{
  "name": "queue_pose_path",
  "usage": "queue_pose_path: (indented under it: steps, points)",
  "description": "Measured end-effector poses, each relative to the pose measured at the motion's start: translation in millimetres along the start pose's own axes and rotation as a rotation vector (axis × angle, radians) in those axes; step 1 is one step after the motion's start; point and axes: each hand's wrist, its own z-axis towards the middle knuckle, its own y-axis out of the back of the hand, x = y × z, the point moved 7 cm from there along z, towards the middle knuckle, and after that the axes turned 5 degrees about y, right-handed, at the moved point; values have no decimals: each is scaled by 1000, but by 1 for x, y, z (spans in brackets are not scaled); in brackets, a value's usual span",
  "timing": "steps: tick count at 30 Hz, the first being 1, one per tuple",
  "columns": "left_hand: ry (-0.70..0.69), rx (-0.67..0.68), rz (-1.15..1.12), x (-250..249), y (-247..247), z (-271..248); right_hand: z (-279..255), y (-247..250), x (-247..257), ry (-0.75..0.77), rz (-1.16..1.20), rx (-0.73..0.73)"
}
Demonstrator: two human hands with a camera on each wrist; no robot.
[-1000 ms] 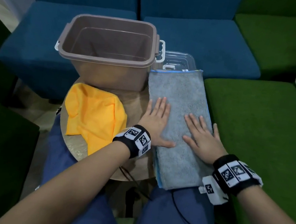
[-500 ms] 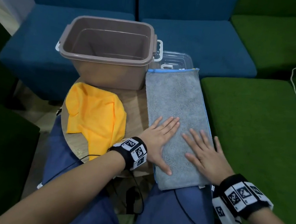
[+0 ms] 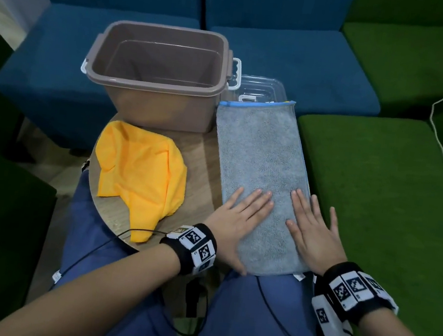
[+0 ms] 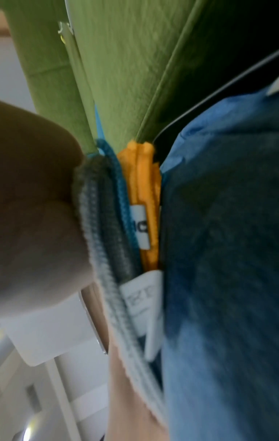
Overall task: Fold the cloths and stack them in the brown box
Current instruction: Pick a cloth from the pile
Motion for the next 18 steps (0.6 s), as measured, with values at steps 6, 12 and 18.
queue_pose_path:
  steps: [6, 12, 18]
  points:
    - [-78, -14, -138, 10, 6, -5, 6, 23, 15, -34, -143, -19]
    - [452, -328, -694, 111, 54, -32, 33, 82, 81, 35, 13, -151]
    - [842, 118, -505, 198, 4, -82, 86, 67, 185, 290, 105, 8]
